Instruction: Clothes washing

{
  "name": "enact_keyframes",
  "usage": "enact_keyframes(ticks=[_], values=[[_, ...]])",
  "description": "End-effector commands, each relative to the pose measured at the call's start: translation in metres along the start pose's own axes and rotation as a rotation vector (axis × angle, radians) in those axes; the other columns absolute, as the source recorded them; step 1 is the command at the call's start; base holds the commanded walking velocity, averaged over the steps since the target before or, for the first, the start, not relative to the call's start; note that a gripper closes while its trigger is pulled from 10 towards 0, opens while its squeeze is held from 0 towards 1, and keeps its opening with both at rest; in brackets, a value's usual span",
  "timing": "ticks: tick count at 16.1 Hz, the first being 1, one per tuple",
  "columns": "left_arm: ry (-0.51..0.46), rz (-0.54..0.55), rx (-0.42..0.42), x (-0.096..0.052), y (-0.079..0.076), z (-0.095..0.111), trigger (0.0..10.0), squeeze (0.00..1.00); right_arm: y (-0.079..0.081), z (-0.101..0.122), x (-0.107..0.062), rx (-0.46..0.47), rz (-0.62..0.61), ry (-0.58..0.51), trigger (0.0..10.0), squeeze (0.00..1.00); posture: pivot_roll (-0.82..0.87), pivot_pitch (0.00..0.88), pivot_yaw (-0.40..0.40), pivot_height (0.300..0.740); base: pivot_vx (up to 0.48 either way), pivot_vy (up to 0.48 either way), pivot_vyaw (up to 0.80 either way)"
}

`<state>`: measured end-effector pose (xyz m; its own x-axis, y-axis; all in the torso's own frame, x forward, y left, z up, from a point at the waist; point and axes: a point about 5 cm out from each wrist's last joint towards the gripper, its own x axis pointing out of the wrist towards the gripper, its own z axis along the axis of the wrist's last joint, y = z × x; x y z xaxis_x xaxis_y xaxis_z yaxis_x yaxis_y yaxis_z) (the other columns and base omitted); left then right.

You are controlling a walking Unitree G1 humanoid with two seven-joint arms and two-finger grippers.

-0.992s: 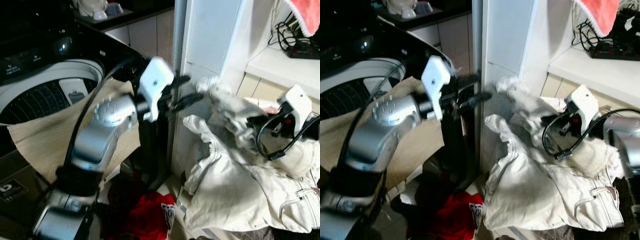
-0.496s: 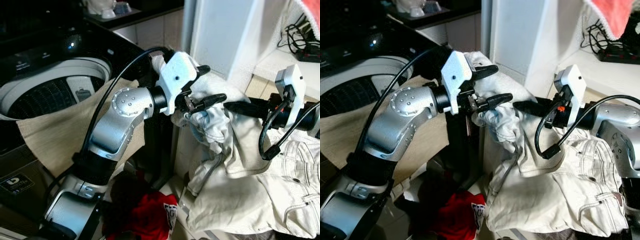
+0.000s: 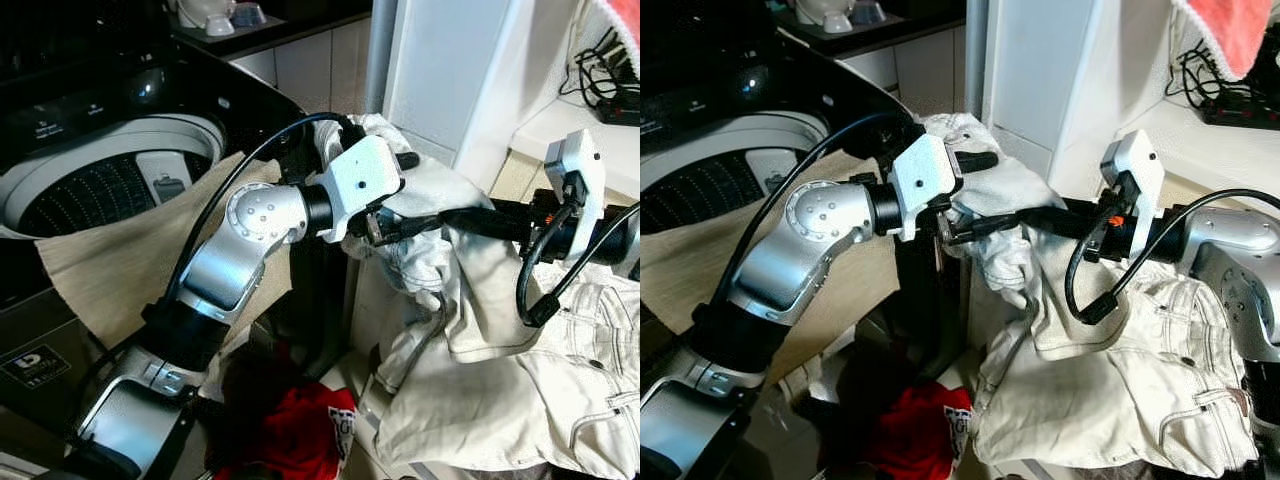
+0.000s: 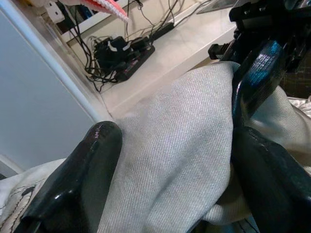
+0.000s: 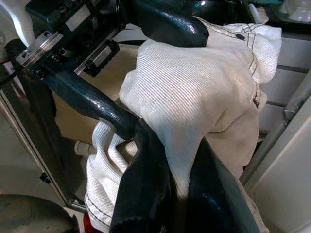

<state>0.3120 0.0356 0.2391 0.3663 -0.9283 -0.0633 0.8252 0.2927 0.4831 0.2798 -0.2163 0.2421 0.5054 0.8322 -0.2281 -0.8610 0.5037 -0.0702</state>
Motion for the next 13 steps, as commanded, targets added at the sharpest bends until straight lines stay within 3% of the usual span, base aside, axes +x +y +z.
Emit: enact_keyframes(ticks=[1,2,13], values=[[0.057,-0.006,-0.029,-0.0025,0.0008,-0.0116,2.0,0.00,0.0047,0.0198,-0.0066,-0.065,0.021,-0.065,0.0,0.00,-0.11,0.000,0.034,0.740,0.000,0.000,0.00],[0.067,-0.019,-0.034,-0.0032,0.0009,-0.0137,0.0,0.00,0.0049,0.0224,-0.0074,-0.066,0.023,-0.076,0.0,0.00,-0.11,0.000,0.036,0.740,0.000,0.000,0.00],[0.069,0.019,-0.082,-0.0086,0.0098,-0.0168,0.0,0.00,0.0042,0.0296,-0.0068,-0.081,0.016,-0.111,0.0,0.00,-0.11,0.000,0.034,0.740,0.000,0.000,0.00]])
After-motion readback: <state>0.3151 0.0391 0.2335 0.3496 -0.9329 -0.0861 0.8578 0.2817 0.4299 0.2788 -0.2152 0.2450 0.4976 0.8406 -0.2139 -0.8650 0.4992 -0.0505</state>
